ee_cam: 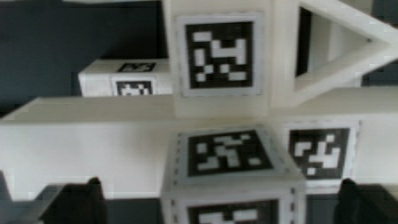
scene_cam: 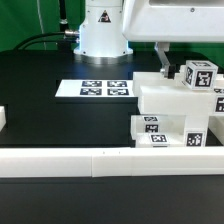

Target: Assemble chair

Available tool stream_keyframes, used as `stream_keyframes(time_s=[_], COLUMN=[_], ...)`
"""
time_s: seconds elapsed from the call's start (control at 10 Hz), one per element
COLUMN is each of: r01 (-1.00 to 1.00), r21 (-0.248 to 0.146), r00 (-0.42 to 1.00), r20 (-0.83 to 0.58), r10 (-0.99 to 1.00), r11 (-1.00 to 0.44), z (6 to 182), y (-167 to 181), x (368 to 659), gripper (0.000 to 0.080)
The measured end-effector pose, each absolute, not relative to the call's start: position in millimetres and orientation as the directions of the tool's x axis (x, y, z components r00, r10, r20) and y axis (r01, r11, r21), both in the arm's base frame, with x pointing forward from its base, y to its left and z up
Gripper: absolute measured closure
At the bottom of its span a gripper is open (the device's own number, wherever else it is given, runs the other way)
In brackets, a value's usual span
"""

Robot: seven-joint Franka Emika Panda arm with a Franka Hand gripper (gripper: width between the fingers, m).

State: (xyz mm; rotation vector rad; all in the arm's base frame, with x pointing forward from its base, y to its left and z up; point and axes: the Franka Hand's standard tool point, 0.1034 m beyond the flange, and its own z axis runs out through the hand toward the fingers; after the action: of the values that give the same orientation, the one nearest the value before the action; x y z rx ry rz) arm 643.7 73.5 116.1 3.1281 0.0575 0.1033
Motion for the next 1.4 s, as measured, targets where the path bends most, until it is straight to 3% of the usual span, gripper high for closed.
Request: stream_keyframes(time_s=[0.2,0.4,0.6,0.9,1.2,1.4], r01=[0.039,0.022,0.006,-0.211,-0.485,-0.707], r21=[0.013,0.011,0.011,-0.011,-0.071,-0.116], r00=[0.997,0.997,0.998,0.973,0.864,0.691], r20=[0.070,0.070,0.070,0.093,0.117,0.098], r10=[0.039,0.023,0.006,-0.211,-0.490,-0.716], r11=[-0.999,-1.000,-1.000,-0.977,-0.871,-0.698], z=[115.8,115.7,115.6,113.6,113.4,113.2], y=[72.6,72.7,72.4,71.2,70.1,73.0], x=[644.1,644.1,644.0,645.4,648.5,648.6], gripper=[0.0178,0.0522,0.0520,0.0521,0.0524,0.0524])
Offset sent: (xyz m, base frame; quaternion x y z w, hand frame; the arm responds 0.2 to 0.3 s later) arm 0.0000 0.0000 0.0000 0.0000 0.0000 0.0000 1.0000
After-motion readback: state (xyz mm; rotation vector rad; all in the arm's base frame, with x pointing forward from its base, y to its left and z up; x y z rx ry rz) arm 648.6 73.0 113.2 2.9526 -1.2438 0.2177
